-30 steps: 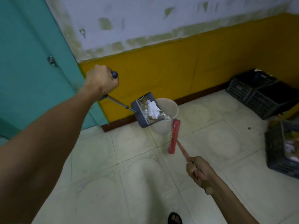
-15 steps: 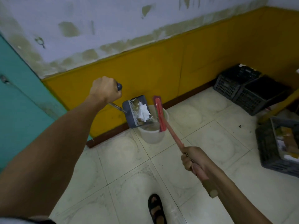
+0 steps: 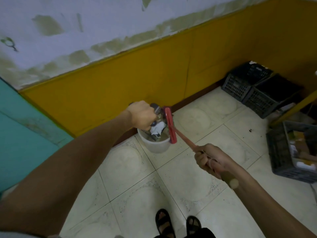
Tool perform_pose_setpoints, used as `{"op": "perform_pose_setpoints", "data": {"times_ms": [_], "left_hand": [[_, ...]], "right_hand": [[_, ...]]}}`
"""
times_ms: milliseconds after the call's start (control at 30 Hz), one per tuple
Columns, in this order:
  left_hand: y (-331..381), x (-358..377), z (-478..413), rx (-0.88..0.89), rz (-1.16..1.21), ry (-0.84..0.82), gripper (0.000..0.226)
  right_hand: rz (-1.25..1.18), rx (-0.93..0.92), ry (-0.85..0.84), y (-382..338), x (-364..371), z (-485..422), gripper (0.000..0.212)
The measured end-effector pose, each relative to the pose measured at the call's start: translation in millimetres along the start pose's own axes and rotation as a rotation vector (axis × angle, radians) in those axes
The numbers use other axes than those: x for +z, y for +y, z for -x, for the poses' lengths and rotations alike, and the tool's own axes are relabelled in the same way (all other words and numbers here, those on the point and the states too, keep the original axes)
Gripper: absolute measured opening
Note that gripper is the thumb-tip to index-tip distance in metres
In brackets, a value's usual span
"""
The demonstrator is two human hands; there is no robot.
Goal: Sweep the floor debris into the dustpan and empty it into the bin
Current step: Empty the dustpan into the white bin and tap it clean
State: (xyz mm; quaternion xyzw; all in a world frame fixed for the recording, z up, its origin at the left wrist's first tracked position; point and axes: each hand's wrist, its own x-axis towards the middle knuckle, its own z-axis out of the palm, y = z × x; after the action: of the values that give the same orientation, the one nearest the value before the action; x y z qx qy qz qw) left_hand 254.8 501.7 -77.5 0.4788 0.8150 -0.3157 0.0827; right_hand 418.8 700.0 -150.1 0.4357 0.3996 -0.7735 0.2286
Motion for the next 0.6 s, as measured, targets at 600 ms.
{"op": "perform_pose_setpoints", "data": {"times_ms": [600], "left_hand": [[5, -26, -24, -0.068, -0.098, -0.109, 0.026]], "right_hand": [[0.069, -0.022, -0.035, -9, -49, 18, 0.013]]}}
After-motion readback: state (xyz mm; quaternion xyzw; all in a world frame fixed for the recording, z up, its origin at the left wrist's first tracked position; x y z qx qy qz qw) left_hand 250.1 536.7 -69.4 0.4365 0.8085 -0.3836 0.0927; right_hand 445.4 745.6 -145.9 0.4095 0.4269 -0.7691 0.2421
